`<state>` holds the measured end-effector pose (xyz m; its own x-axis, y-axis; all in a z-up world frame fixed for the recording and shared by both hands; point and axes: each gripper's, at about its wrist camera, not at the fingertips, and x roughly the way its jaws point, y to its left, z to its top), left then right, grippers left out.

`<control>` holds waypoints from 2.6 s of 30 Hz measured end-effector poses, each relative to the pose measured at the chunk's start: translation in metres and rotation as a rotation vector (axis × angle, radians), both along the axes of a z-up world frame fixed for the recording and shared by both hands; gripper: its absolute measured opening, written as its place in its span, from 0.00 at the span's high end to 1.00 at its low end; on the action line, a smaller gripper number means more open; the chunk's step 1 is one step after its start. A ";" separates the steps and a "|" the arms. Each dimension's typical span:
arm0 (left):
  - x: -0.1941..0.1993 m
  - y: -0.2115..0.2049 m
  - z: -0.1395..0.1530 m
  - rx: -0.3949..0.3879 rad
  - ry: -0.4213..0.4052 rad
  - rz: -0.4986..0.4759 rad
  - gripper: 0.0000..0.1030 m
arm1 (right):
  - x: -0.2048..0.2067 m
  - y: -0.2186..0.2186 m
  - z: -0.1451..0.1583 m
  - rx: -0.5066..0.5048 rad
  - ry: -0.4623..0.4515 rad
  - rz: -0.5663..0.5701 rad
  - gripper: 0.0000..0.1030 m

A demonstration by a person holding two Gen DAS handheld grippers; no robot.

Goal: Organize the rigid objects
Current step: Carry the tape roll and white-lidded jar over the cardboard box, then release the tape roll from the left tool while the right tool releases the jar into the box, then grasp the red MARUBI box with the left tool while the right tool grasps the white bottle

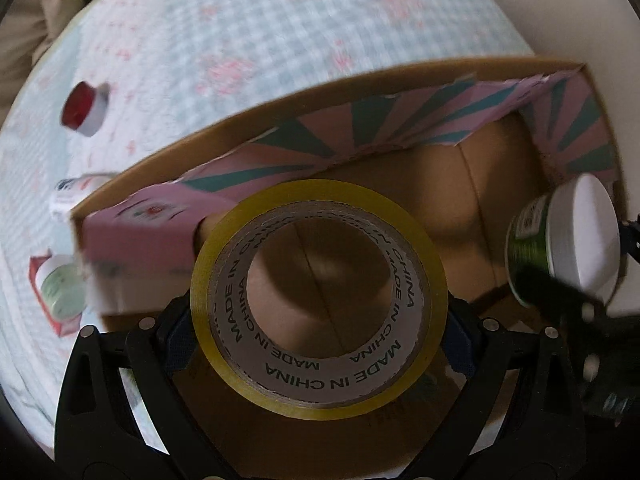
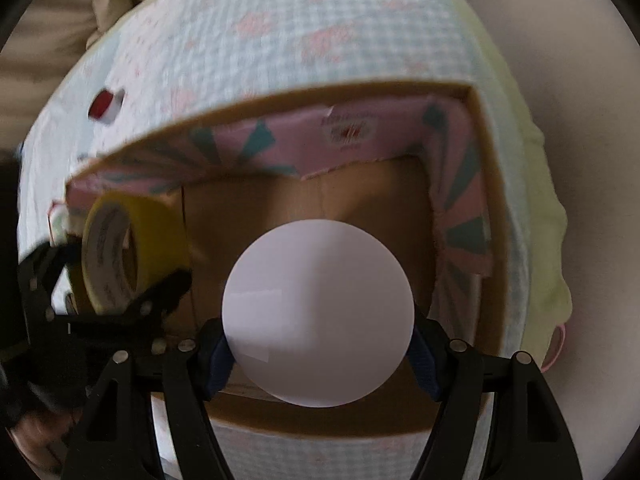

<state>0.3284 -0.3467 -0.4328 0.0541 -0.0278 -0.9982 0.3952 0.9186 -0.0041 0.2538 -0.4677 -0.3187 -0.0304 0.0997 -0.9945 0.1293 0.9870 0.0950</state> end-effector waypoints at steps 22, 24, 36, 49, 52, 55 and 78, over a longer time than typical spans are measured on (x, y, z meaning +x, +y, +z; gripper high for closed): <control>0.013 0.016 0.021 -0.078 0.002 0.102 0.00 | -0.036 0.004 -0.003 -0.027 -0.080 0.217 0.00; 0.013 0.017 0.029 -0.079 -0.006 0.101 0.00 | -0.041 0.001 -0.001 -0.017 -0.091 0.198 0.00; -0.014 0.026 0.089 -0.108 -0.100 0.079 0.00 | -0.048 -0.003 0.038 -0.013 -0.164 0.145 0.00; -0.076 0.073 0.210 -0.154 -0.295 0.137 0.00 | -0.079 0.040 0.141 -0.073 -0.292 0.155 0.00; -0.094 0.103 0.236 -0.172 -0.317 0.191 0.00 | -0.089 0.055 0.163 -0.080 -0.323 0.174 0.00; -0.107 0.135 0.250 -0.175 -0.336 0.239 0.00 | -0.095 0.070 0.179 -0.079 -0.346 0.182 0.00; -0.072 0.369 0.228 -0.134 -0.274 0.690 0.00 | -0.010 0.226 0.220 -0.003 -0.429 0.394 0.00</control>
<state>0.2560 0.0226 -0.2048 0.3488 -0.0184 -0.9370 -0.2671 0.9564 -0.1182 0.2439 -0.2416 -0.0990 0.3406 0.1600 -0.9265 -0.2973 0.9532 0.0554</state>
